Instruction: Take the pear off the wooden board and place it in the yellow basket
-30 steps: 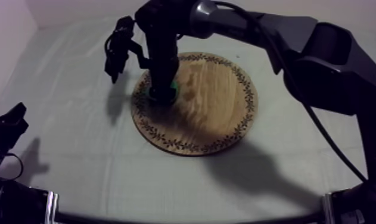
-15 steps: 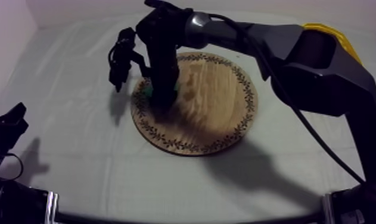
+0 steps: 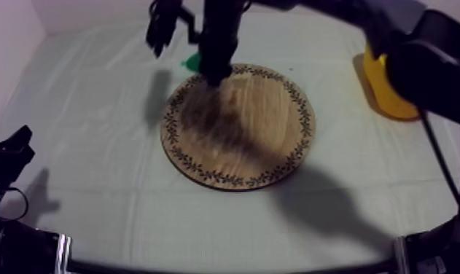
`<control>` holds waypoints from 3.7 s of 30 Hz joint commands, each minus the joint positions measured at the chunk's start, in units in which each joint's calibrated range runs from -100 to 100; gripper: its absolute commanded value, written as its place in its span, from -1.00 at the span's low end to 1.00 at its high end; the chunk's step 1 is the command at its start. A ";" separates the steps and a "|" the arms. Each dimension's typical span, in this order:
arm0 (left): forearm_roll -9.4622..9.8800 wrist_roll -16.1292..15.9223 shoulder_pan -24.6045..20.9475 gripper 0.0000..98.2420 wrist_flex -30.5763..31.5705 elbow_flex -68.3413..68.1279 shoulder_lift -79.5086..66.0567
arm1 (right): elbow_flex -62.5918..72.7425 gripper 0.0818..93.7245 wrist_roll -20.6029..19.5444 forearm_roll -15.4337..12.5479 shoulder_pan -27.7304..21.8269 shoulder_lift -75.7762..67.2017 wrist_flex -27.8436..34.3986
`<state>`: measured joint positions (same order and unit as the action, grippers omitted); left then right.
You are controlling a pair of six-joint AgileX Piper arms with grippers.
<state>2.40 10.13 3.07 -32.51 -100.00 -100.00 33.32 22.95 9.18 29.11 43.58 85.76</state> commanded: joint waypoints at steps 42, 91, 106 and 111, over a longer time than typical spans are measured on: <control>0.02 0.01 0.01 -1.00 0.01 0.00 0.00 | -50.43 -0.18 -17.98 6.88 -34.65 -34.80 -17.13; 0.02 0.01 0.01 -1.00 0.01 0.00 0.00 | -107.20 -0.14 -3.02 -7.50 -28.94 -104.28 -50.84; 0.02 0.01 0.01 -1.00 0.01 0.00 0.00 | -131.67 -0.78 -3.65 -10.05 -28.31 -132.84 -53.38; 0.02 -0.03 0.01 -1.00 0.01 0.00 0.00 | -132.86 -0.89 -6.40 -10.19 -28.52 -136.63 -52.47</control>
<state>2.40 10.12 3.07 -32.51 -100.00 -100.00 -99.56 17.37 -0.90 0.62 -91.73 32.65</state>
